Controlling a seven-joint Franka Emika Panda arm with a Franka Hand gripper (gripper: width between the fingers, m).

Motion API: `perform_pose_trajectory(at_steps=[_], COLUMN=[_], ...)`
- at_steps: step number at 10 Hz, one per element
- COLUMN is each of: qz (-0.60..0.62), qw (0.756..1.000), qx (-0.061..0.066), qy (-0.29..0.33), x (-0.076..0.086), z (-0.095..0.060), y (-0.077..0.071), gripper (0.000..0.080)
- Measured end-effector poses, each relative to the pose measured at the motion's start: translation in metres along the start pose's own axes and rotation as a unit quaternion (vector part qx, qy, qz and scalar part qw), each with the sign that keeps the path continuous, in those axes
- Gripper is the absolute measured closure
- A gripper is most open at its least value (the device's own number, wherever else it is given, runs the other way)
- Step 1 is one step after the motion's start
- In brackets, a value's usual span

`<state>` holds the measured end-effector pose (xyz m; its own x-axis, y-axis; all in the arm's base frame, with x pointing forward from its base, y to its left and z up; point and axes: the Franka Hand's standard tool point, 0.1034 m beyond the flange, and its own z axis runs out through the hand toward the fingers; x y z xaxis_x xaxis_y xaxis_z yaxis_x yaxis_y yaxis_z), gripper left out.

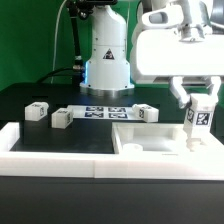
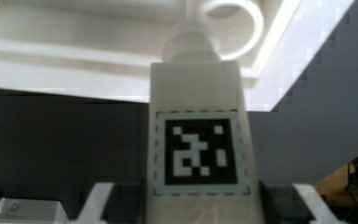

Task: Assemble one leg

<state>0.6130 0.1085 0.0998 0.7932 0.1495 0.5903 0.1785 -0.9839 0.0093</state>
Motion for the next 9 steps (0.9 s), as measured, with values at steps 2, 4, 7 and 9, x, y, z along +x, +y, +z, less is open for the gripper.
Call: perform_pose_trajectory(at_steps=[2, 4, 7, 9], qz=[-0.001, -0.002, 0.000, -0.001], qw=[1.000, 1.000, 1.000, 1.000], qx=[0.001, 0.003, 0.005, 0.006], qy=[0.000, 0.000, -0.010, -0.015], x=[0.000, 0.000, -0.007, -0.014], z=[0.000, 0.000, 0.000, 0.001], y=[-0.002, -0.008, -0.011, -0.013], gripper=[0.0508, 0.0508, 0.0508, 0.0508])
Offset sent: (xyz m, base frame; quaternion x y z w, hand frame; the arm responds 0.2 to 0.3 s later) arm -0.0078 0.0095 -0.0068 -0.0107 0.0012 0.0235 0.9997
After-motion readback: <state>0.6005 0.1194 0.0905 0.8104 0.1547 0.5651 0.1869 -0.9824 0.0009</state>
